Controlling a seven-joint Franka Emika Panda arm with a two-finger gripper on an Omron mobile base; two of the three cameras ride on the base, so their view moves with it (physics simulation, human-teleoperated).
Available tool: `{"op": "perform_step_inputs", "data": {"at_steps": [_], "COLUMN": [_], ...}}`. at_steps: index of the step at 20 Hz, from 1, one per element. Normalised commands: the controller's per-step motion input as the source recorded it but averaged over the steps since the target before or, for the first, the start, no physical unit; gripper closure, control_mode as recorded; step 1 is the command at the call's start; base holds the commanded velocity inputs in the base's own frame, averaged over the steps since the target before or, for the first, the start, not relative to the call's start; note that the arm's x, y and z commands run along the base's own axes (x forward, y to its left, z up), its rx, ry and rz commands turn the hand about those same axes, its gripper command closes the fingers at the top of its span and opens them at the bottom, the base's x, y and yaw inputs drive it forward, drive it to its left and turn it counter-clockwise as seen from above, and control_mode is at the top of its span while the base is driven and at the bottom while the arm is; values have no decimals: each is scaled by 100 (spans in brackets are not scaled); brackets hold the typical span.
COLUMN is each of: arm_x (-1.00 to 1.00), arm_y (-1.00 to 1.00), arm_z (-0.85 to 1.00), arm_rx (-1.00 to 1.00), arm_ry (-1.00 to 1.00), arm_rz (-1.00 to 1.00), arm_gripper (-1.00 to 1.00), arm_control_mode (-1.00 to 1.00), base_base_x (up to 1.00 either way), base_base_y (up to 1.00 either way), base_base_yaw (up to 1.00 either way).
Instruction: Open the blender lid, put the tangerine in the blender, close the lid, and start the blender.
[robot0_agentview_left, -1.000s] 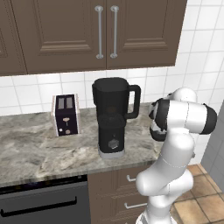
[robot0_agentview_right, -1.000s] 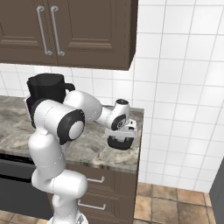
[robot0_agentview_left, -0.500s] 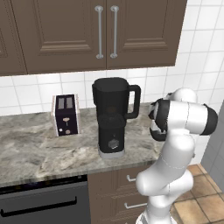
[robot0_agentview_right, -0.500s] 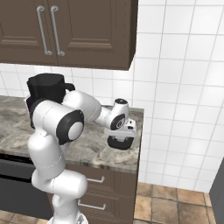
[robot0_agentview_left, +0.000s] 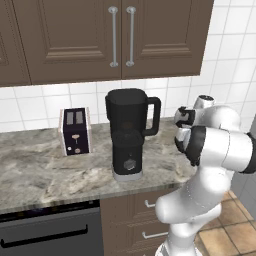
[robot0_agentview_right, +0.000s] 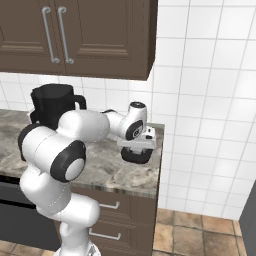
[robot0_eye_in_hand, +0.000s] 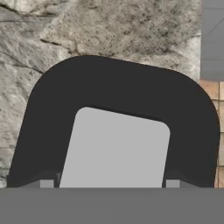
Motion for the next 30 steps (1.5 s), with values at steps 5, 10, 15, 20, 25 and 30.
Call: {"op": "perform_step_inputs", "data": {"at_steps": [5,10,15,20,25,30], "arm_x": [-55,-61,-62,-53,-31,-20], "arm_y": [-5,0,0,24,60,65], "arm_z": [100,100,100,100,100,100], "arm_rx": [0,0,0,-1,-4,-5], "arm_ry": [-12,-10,-9,-13,-14,-9], "arm_rz": [0,0,0,0,0,0], "arm_gripper": [100,100,100,100,100,100], "arm_control_mode": [-100,-100,-100,-100,-100,-100], "base_base_x": [0,0,0,0,0,0], "base_base_y": [0,0,0,0,0,0], "base_base_yaw": [0,0,0,0,0,0]}}
